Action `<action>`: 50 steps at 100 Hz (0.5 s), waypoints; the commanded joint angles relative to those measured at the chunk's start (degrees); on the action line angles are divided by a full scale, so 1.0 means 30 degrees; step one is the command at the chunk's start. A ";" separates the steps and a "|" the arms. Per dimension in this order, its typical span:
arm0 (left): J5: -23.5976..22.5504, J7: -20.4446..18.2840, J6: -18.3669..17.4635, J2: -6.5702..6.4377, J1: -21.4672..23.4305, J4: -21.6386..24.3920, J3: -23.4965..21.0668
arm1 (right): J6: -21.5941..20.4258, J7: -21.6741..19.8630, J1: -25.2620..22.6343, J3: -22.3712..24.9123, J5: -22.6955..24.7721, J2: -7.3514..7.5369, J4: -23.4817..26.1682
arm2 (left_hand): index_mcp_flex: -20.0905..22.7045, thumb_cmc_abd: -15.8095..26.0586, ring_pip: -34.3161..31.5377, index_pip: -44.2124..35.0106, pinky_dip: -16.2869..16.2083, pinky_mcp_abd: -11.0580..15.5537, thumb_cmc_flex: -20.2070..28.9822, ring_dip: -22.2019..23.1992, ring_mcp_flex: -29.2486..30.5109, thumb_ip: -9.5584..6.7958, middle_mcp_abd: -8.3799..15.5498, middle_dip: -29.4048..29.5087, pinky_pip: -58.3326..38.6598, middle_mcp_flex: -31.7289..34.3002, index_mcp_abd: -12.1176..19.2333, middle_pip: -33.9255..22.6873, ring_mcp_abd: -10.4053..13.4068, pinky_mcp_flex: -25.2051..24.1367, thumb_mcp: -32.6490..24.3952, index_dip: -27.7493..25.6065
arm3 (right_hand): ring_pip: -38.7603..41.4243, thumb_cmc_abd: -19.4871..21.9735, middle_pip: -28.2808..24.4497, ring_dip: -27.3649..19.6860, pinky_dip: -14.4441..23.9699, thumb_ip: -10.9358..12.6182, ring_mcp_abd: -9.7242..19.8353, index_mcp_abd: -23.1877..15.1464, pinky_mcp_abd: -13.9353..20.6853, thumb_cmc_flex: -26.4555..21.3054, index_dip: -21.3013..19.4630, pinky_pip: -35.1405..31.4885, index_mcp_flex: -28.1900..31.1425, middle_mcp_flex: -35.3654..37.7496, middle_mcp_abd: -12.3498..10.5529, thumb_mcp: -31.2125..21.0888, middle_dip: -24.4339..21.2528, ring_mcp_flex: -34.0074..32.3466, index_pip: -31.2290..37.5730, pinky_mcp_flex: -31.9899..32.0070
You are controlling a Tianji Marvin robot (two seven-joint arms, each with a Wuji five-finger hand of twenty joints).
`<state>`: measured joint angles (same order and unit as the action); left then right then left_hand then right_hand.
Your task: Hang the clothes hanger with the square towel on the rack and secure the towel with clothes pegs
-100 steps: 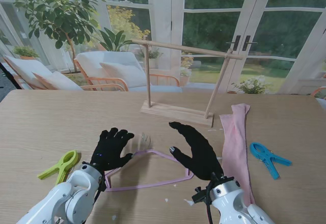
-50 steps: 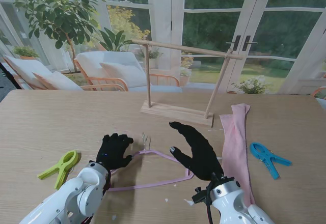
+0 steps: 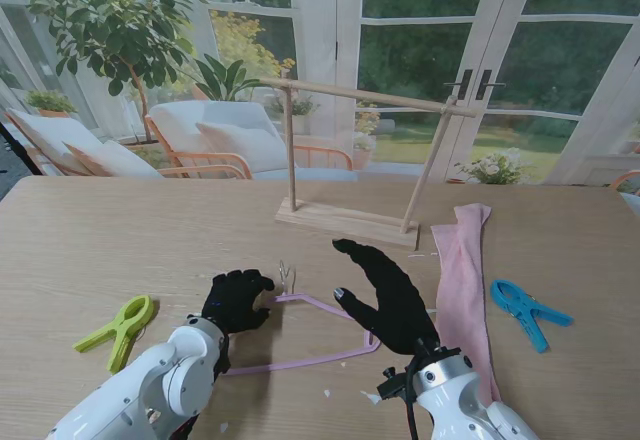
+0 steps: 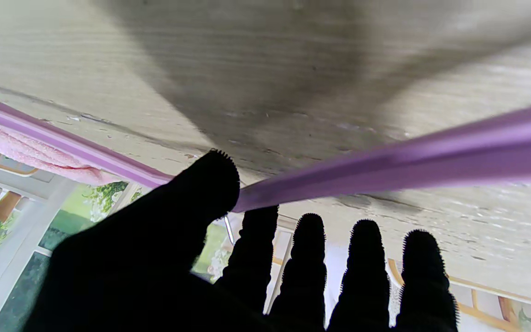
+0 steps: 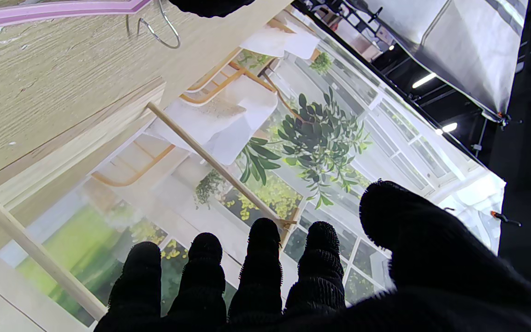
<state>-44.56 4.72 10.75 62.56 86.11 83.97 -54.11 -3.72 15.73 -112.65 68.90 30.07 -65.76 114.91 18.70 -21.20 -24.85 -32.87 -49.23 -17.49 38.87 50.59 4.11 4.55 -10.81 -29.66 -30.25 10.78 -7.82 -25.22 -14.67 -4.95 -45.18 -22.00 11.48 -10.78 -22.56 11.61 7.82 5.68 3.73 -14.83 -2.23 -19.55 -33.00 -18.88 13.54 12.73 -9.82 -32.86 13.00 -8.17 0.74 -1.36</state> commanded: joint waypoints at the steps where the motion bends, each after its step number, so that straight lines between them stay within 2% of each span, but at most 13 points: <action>1: 0.0169 -0.0159 0.0184 0.0237 -0.0124 -0.0196 0.0148 | 0.0054 -0.0252 -0.0155 -0.0005 -0.0054 -0.0149 0.0123 | 0.0652 -0.0221 -0.0431 -0.1015 0.0417 -0.0392 0.0768 -0.0165 -0.0382 0.0411 -0.0029 -0.0074 -0.0785 0.0090 0.0034 -0.0453 -0.0095 -0.0306 -0.0481 -0.0683 | 0.0064 0.0019 -0.0276 0.0129 0.8914 -0.0787 0.0168 -0.0073 0.0059 -0.0184 -0.0191 -0.0155 -0.0077 -0.0377 -0.0192 0.0556 0.0102 0.0159 -0.0022 -0.0016; 10: 0.0407 -0.0084 0.0315 0.0302 -0.0301 -0.0419 0.0387 | 0.0074 -0.0265 -0.0154 0.0012 -0.0093 -0.0152 0.0130 | 0.1511 -0.0192 -0.0807 -0.2667 0.0693 -0.0451 0.1620 -0.0269 -0.0331 0.0538 -0.0040 -0.0157 -0.1173 0.0099 -0.0423 -0.0766 -0.0127 -0.0308 -0.0406 -0.1703 | 0.0072 0.0030 -0.0286 0.0132 0.8913 -0.0787 0.0163 -0.0060 0.0065 -0.0194 -0.0202 -0.0157 -0.0067 -0.0368 -0.0177 0.0555 0.0105 0.0142 -0.0006 -0.0020; 14: 0.0485 0.0038 0.0351 0.0343 -0.0386 -0.0566 0.0495 | 0.0082 -0.0259 -0.0152 0.0013 -0.0099 -0.0154 0.0128 | 0.1939 -0.0579 -0.1319 -0.3484 0.0829 -0.0535 0.2702 -0.0256 -0.0324 0.1387 -0.0065 -0.0249 -0.1537 0.0120 -0.0528 -0.1110 -0.0213 -0.0312 0.0324 -0.2098 | 0.0067 0.0030 -0.0291 0.0130 0.8914 -0.0789 0.0157 -0.0077 0.0055 -0.0183 -0.0206 -0.0161 -0.0064 -0.0367 -0.0188 0.0563 0.0107 0.0156 0.0000 -0.0027; 19: 0.0666 0.0216 0.0393 0.0413 -0.0477 -0.0742 0.0610 | 0.0088 -0.0263 -0.0150 0.0017 -0.0104 -0.0154 0.0127 | 0.2545 -0.0890 -0.1917 -0.4762 0.1195 -0.0640 0.4333 -0.0583 -0.0259 0.1795 -0.0115 -0.0176 -0.1955 0.0312 -0.0458 -0.1328 -0.0314 -0.0311 0.1865 -0.2095 | 0.0073 0.0040 -0.0293 0.0132 0.8913 -0.0788 0.0156 -0.0069 0.0064 -0.0194 -0.0221 -0.0159 -0.0013 -0.0371 -0.0190 0.0560 0.0108 0.0142 0.0031 -0.0021; 23: 0.0888 0.0391 0.0399 0.0485 -0.0512 -0.0862 0.0662 | 0.0091 -0.0268 -0.0146 0.0015 -0.0109 -0.0154 0.0124 | 0.3216 -0.0957 -0.2167 -0.5985 0.1424 -0.0670 0.5716 -0.0776 -0.0243 0.1777 -0.0135 -0.0134 -0.2132 0.0504 -0.0612 -0.1412 -0.0410 -0.0300 0.3294 -0.2021 | 0.0075 0.0027 -0.0295 0.0132 0.8912 -0.0788 0.0170 -0.0080 0.0055 -0.0197 -0.0229 -0.0157 -0.0020 -0.0375 -0.0174 0.0562 0.0109 0.0139 0.0039 -0.0018; 33: 0.1380 0.0664 0.0356 0.0619 -0.0467 -0.0919 0.0641 | 0.0107 -0.0284 -0.0135 0.0005 -0.0105 -0.0150 0.0113 | 0.5342 -0.0222 -0.2505 -0.7495 0.1714 -0.0779 0.7291 -0.1129 -0.0204 0.1502 -0.0137 -0.0103 -0.2324 0.1199 -0.0773 -0.1629 -0.0538 -0.0300 0.4570 -0.2102 | 0.0074 0.0057 -0.0290 0.0131 0.8911 -0.0786 0.0170 -0.0121 0.0074 -0.0197 -0.0254 -0.0161 -0.0003 -0.0379 -0.0182 0.0560 0.0106 0.0135 0.0074 -0.0026; 35: 0.1445 0.0654 0.0345 0.0626 -0.0443 -0.0885 0.0614 | 0.0108 -0.0289 -0.0134 0.0003 -0.0109 -0.0150 0.0110 | 0.5649 0.0048 -0.2549 -0.7597 0.1791 -0.0784 0.7730 -0.1251 -0.0212 0.1338 -0.0121 -0.0043 -0.2360 0.1264 -0.0901 -0.1601 -0.0547 -0.0311 0.5294 -0.2022 | 0.0071 0.0054 -0.0290 0.0130 0.8910 -0.0786 0.0170 -0.0130 0.0067 -0.0195 -0.0258 -0.0159 -0.0006 -0.0375 -0.0197 0.0563 0.0105 0.0139 0.0077 -0.0021; 50: 0.1815 0.0233 0.0264 0.0582 -0.0079 -0.0215 0.0118 | 0.0116 -0.0304 -0.0119 -0.0015 -0.0105 -0.0146 0.0094 | 0.6394 0.0285 -0.2240 -0.7645 0.2022 -0.0777 0.8002 -0.1546 -0.0223 0.1224 -0.0229 0.0055 -0.2049 0.1566 -0.1491 -0.1532 -0.0574 -0.0374 0.5732 -0.2075 | 0.0066 0.0071 -0.0297 0.0129 0.8911 -0.0786 0.0163 -0.0095 0.0047 -0.0184 -0.0288 -0.0164 0.0009 -0.0371 -0.0187 0.0569 0.0107 0.0133 0.0118 -0.0030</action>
<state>-39.46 6.95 11.50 64.33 84.76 81.93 -53.20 -3.55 15.64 -112.65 68.99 29.86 -65.77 114.93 34.56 -22.40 -31.82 -52.92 -43.75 -18.88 59.17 46.94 4.11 8.38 -10.82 -29.65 -35.36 15.02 -10.78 -29.38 -15.53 -5.33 -28.91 -27.59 11.50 -10.78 -22.61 11.61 7.82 5.68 3.72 -14.83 -2.24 -19.55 -33.04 -18.89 13.56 12.73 -9.82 -32.86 13.00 -8.17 0.85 -1.37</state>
